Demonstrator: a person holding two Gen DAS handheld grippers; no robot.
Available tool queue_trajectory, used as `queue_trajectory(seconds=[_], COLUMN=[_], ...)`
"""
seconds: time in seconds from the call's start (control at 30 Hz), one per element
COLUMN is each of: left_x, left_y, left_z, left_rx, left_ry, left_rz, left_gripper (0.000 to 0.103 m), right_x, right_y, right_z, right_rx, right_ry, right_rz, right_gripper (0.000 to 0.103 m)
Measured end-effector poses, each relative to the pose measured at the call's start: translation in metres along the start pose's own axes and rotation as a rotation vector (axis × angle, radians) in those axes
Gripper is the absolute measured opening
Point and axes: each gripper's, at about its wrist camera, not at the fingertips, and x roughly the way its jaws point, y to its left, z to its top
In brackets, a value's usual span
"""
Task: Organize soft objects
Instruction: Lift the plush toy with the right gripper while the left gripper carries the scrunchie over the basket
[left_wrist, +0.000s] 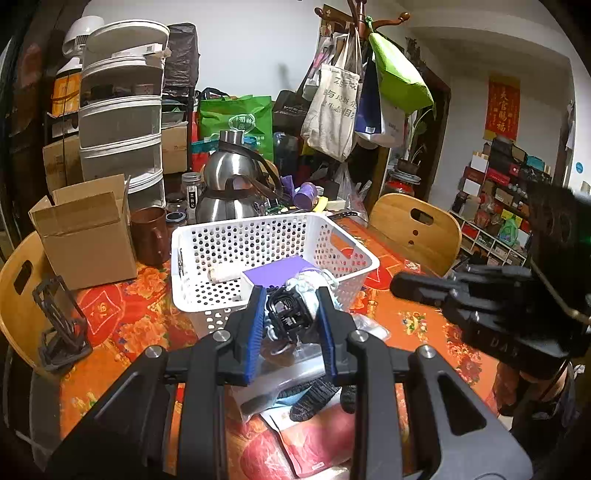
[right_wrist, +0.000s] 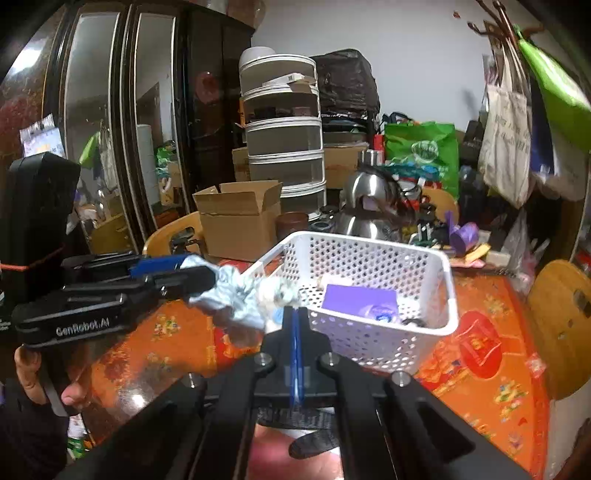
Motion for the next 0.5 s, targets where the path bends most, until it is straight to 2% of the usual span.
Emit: queue_trajectory(seconds=[0.1,0.13,0.2,0.23,0.27,0.5], left_x=[0.006,0.006,0.006,0.007,0.008,0.012], left_y=[0.001,0.000,0.000,-0.001,-0.002,-0.015], left_z=[0.005,0.005,0.004,0.004,0.003,-0.009], left_rx=[0.001,0.001,0.003,0.004,0.007,0.048], left_ry=[0.000,-0.002,-0.002,0.001,0.004,0.030], left_rz=[-0.001,0.000,-0.001,0.000,0.005,-0.003], left_gripper=[0.025,0.025,0.025,0.025,0.025,0.025], right_x=[0.006,0.008,0.014,0.016,0.018,0.041], right_y=[-0.002,0.000,0.007,0.011,0.013,0.019], right_z=[-0.010,-0.013,-0.019,-0.022,-0.025,-0.038], right_rx=[0.001,-0.011,-0.047,-0.061,-0.068,-0.089], right_ry=[0.017,0.032,0.048,0.052,0.051,0.101], right_rz=[-0.003,-0.003,-0.026,-0.031,-0.029,-0.059], right_gripper=[0.001,0.004,0.018,0.033,0.042,0.044])
